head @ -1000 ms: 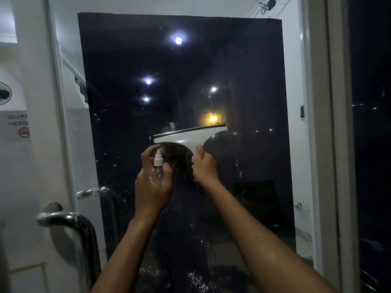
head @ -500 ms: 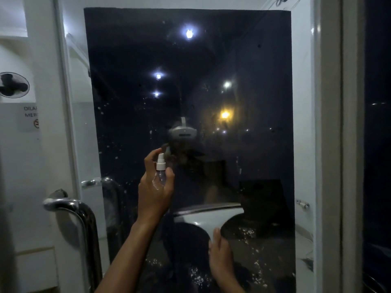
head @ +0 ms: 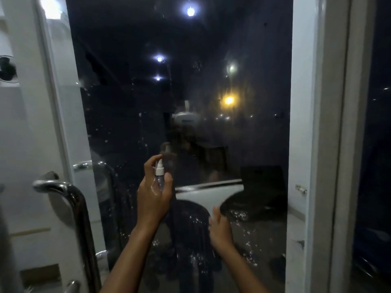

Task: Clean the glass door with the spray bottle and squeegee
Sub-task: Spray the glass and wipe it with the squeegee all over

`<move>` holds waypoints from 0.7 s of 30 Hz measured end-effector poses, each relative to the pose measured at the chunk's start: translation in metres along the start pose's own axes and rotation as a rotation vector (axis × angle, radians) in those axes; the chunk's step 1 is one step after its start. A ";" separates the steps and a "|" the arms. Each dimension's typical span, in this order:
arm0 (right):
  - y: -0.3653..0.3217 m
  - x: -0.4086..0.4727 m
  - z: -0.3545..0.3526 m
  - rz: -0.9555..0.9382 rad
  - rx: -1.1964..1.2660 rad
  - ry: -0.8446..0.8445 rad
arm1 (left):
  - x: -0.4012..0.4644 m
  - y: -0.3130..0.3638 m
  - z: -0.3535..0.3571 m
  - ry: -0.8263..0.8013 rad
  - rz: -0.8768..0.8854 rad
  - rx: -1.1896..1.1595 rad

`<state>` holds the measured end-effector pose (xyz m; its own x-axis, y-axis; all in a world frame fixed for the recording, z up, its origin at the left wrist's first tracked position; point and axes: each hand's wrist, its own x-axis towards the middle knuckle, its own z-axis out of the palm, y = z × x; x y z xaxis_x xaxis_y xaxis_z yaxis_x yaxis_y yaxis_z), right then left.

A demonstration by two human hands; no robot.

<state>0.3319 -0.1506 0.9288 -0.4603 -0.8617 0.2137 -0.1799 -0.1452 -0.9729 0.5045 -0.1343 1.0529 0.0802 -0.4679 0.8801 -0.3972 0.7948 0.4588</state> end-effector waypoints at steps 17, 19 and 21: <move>0.012 0.018 -0.079 -0.578 -1.111 -0.206 | -0.058 0.003 0.049 -0.113 -0.106 0.042; 0.020 0.028 -0.107 -0.524 -1.191 -0.162 | -0.065 -0.001 0.051 -0.127 -0.107 0.056; 0.030 0.034 -0.137 -0.476 -1.262 -0.143 | -0.072 -0.004 0.051 -0.137 -0.114 0.069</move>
<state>0.1913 -0.1180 0.9189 -0.0511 -0.9071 0.4179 -0.9983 0.0340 -0.0483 0.4533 -0.1235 0.9811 0.0054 -0.6055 0.7958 -0.4544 0.7074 0.5413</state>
